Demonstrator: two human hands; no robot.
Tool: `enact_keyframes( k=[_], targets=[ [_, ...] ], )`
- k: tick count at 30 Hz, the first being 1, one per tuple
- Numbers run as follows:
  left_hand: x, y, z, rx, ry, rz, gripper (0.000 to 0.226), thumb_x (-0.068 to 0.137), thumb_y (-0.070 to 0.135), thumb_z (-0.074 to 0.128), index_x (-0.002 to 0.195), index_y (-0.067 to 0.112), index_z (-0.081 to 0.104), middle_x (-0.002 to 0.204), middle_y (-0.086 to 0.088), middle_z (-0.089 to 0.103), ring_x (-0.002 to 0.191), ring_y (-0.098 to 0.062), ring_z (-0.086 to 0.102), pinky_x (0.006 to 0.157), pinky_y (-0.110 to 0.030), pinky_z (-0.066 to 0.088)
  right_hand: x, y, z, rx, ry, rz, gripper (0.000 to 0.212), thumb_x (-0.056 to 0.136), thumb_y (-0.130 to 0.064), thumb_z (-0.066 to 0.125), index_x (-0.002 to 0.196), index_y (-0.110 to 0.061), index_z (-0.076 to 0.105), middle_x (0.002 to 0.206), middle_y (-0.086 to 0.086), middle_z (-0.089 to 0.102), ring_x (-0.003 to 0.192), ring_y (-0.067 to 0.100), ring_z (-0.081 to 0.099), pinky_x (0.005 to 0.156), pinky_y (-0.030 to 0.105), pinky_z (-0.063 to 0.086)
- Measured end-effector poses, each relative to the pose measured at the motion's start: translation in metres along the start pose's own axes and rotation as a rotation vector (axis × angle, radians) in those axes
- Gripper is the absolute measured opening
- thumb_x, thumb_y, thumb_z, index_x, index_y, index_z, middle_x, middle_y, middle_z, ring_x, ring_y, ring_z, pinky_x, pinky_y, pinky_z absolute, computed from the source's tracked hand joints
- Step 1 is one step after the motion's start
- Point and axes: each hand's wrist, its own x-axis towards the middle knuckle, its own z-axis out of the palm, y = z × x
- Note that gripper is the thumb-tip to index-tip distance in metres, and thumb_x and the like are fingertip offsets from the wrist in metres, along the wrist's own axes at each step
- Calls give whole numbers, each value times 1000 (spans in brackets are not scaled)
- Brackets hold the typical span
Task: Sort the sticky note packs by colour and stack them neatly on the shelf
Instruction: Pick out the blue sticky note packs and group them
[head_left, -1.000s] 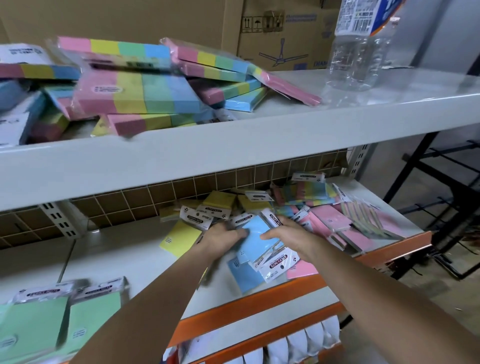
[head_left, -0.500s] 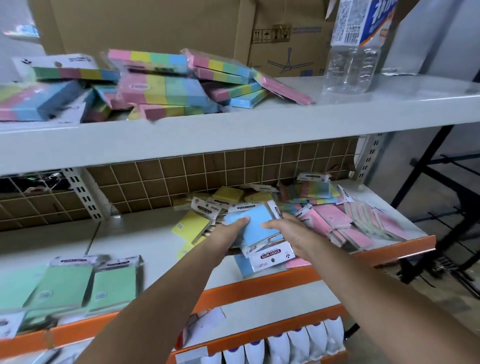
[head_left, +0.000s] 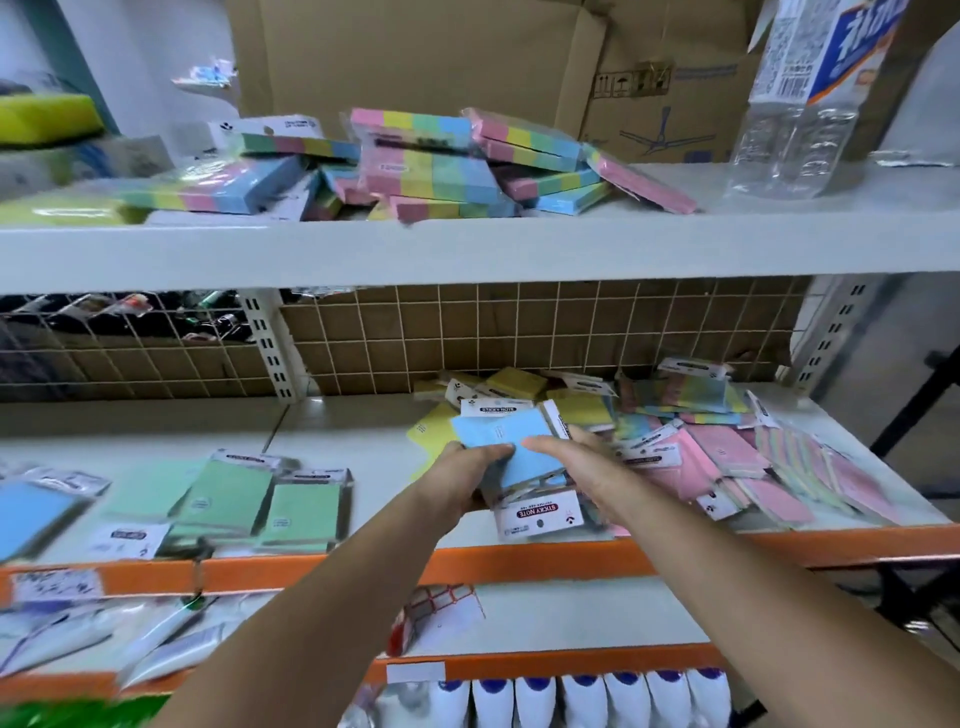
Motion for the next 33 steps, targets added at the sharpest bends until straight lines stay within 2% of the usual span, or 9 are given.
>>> enact_keyframes(
  k=[3,5,9,14,18,22,27,30,33],
  targets=[
    [-9,-2,-15,-24,27,22,72,64,30,76,127,7,49,115,-16,65,96,-32,68,66,-39,59,-13,-13,16,-49,-16,-65,63,68,-52,78,119,-20,60,124,-1,61,109,20,59,89,31,48],
    [-18,1,-25,-30,37,38,61,75,24,75,127,7,48,114,-15,66,94,-31,68,63,-37,58,-13,-16,27,-38,-42,-78,40,78,-40,75,108,-18,60,111,-2,64,96,15,60,76,27,46],
    [-24,3,-52,-41,71,47,46,86,16,69,124,6,46,113,-16,65,94,-31,67,69,-40,59,-9,-21,54,-81,-34,-122,91,52,-64,75,128,-19,55,128,3,60,113,22,58,93,39,49],
    [-30,6,-91,-28,92,62,46,84,18,71,122,6,46,110,-16,66,94,-33,68,78,-45,59,-16,-33,90,-69,-44,-137,49,76,-40,75,116,-17,60,111,2,66,99,21,62,76,30,49],
    [-36,9,-130,-21,106,56,45,84,19,72,119,7,46,107,-16,65,93,-33,68,78,-45,59,-26,-48,127,-55,-54,-138,53,78,-38,74,122,-15,56,121,0,61,109,22,59,93,33,47],
    [-41,15,-180,-35,94,61,44,83,17,72,118,7,47,107,-15,65,94,-33,67,80,-45,58,-37,-66,171,-71,-67,-139,49,78,-42,73,116,-16,54,117,0,60,104,20,59,85,32,48],
    [-50,22,-253,-68,58,131,43,83,18,67,122,9,52,104,-15,70,80,-27,69,60,-32,55,-49,-90,243,-35,-48,-157,36,76,-34,77,105,-16,66,101,5,72,90,24,69,78,33,55],
    [-62,29,-299,-38,103,114,38,87,24,61,120,7,56,83,-11,67,51,-16,62,43,-18,44,-61,-104,288,-33,-57,-173,32,78,-31,76,105,-15,69,100,4,73,91,22,69,79,31,54],
    [-69,35,-347,-32,156,80,24,91,34,53,92,11,62,56,-2,60,47,-16,57,54,-24,46,-70,-114,334,-17,-97,-183,34,80,-31,75,108,-14,68,104,4,72,95,22,68,88,35,54]
  ],
)
